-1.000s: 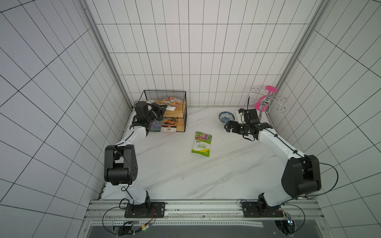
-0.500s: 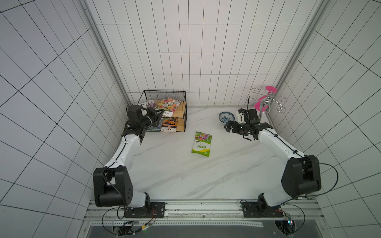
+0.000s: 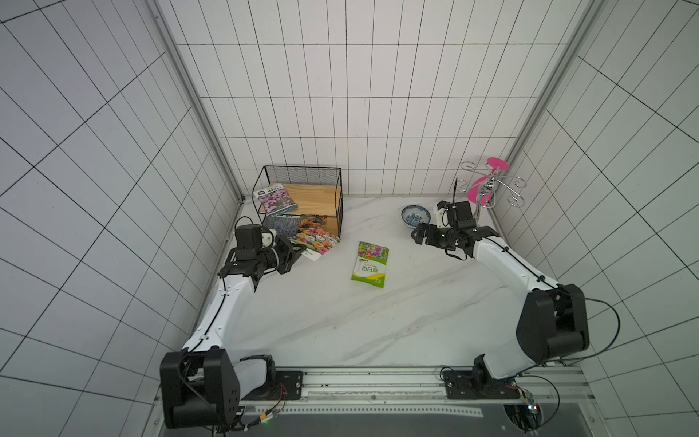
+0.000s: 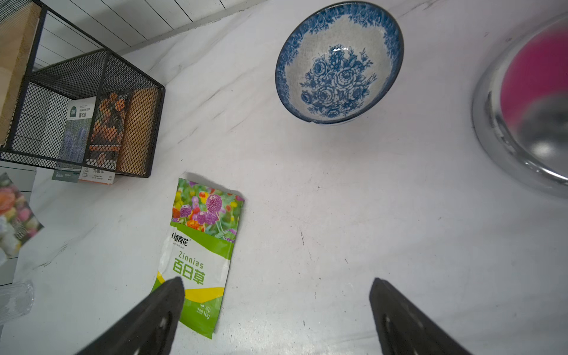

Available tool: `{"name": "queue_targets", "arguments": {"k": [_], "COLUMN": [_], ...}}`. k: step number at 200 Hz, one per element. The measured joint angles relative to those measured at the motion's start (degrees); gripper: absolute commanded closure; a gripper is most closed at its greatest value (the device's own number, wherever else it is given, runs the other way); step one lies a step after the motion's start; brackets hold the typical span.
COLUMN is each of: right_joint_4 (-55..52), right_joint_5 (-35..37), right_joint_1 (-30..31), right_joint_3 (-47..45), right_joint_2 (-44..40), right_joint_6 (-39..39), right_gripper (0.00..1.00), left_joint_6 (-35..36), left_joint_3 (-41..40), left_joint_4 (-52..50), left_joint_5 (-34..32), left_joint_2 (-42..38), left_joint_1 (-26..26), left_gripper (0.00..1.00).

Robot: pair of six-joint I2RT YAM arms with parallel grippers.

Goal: Take the seed bag off the shelf
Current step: Pick up the seed packet from the shelf, then place the seed packet at the center of the board.

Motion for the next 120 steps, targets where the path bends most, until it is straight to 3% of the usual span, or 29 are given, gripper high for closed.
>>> {"name": "queue_targets", "arguments": {"k": [33,72,83,93,120], "right_joint_4": [0.2,0.2,0.2,0.2,0.2], "right_joint_5": [0.0,0.0,0.0,0.0,0.0], "right_joint_1": [0.0,0.0,0.0,0.0,0.0], "right_joint_3": [-0.3,-0.3,-0.3,-0.3,-0.3], "right_joint_2": [0.0,0.2,0.2,0.2,0.2], "right_joint_6": [0.0,0.0,0.0,0.0,0.0], "right_gripper": [0.01,0.01,0.01,0.01,0.01], "left_joint_6": [1.2,1.5,1.6,2.1,2.8], "left_joint_3": [-7.3,-9.5,-9.5,-9.4,-7.7], "left_joint_4": [-0.1,3.6,4.7,5.5,3.9], "left_joint_5": [-0.3,-1.3,-1.8,-2.3,-3.8], "left_joint_2": [1.4,6.8,8.4,9.8,12.9], "left_joint_1": [-2.0,-3.6,-3.6,-3.6,-3.6], "left_gripper": [1.00,1.00,0.90,0.73,0.46]}}
